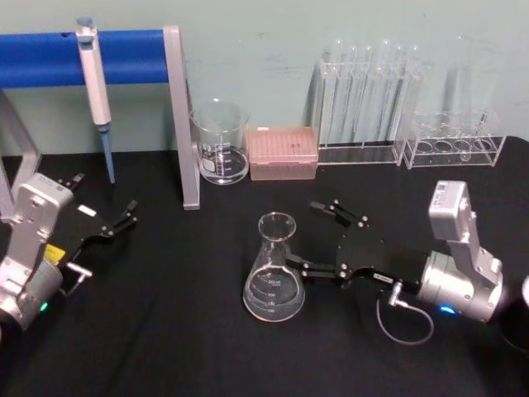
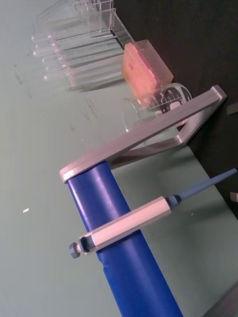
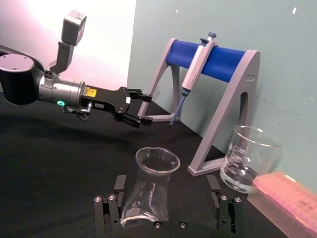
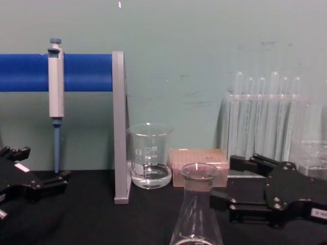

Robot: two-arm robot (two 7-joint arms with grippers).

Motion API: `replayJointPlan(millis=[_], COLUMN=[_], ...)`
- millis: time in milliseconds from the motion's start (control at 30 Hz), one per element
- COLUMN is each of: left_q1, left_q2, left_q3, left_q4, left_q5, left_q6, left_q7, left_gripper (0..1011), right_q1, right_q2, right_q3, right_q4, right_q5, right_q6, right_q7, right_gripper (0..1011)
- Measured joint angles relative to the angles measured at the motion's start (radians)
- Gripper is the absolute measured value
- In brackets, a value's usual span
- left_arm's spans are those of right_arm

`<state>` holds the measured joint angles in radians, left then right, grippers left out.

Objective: Grasp the erlenmeyer flask with one hand, shake it three times, then place it back.

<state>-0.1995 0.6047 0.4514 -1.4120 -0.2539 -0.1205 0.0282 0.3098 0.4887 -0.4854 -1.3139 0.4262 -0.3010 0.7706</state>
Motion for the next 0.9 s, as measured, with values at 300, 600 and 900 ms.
replayJointPlan(millis=[300, 600, 900], left_q1=[0.0, 0.0, 0.0], left_q2=[0.0, 0.0, 0.0], left_q3=[0.0, 0.0, 0.0], left_q4=[0.0, 0.0, 0.0], left_q5=[0.0, 0.0, 0.0], left_q6=[0.0, 0.0, 0.0], left_q7=[0.0, 0.0, 0.0], left_gripper=[1001, 1001, 1001], right_q1=[0.056, 0.089, 0.119], right_q2=[-0.038, -0.061, -0.083], right_q3=[-0.029, -0.05, -0.07], right_q4=[0.071, 0.118, 0.164], right_q5=[0.001, 0.007, 0.008], right_q6=[-0.011, -0.015, -0.022], right_q7=[0.029, 0.052, 0.067], right_gripper=[1003, 1003, 1003])
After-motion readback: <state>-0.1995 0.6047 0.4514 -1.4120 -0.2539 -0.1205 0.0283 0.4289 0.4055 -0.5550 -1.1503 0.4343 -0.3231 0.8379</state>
